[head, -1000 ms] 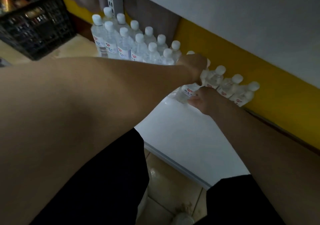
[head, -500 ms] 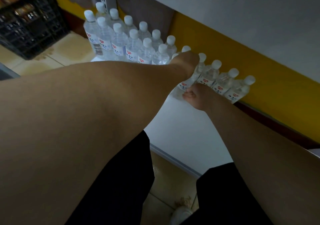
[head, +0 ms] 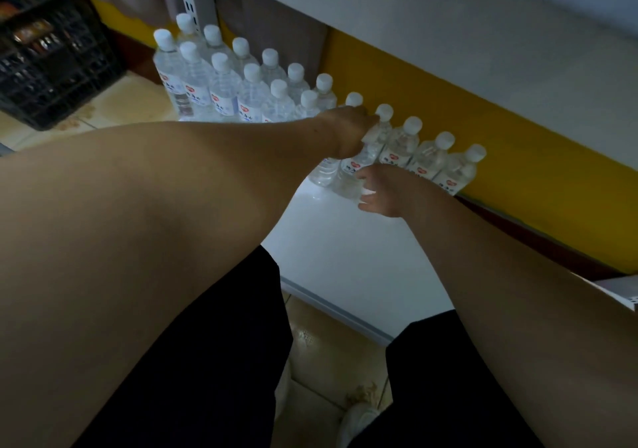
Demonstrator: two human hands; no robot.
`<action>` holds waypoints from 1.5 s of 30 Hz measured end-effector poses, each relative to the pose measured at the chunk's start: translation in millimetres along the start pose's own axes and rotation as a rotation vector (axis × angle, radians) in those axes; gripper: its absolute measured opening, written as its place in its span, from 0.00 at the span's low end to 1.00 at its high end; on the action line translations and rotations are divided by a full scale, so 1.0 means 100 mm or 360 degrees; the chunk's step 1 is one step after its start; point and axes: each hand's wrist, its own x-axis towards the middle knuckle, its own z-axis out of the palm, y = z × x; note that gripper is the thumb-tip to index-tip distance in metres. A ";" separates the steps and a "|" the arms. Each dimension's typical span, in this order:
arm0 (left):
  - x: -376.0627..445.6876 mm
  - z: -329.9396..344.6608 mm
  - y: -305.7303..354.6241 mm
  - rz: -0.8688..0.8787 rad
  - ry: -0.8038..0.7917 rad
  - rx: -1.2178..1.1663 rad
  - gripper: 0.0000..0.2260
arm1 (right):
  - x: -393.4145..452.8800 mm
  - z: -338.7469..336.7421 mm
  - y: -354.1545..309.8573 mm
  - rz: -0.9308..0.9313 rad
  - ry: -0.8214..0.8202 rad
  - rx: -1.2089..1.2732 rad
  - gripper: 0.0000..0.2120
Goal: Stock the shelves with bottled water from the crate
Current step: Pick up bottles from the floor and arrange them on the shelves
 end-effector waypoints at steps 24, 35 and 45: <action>-1.96 -0.48 4.39 0.0742 -0.0396 -0.0277 0.27 | -4.10 -2.07 1.94 -0.0494 0.1308 -0.0493 0.29; -2.69 1.03 5.85 0.1004 -0.1222 0.0056 0.26 | -4.25 -2.18 5.22 0.0498 0.1462 0.0305 0.34; -2.16 1.35 6.16 0.0727 -0.1376 -0.0121 0.22 | -3.16 -1.33 6.87 0.1222 0.1444 0.0854 0.39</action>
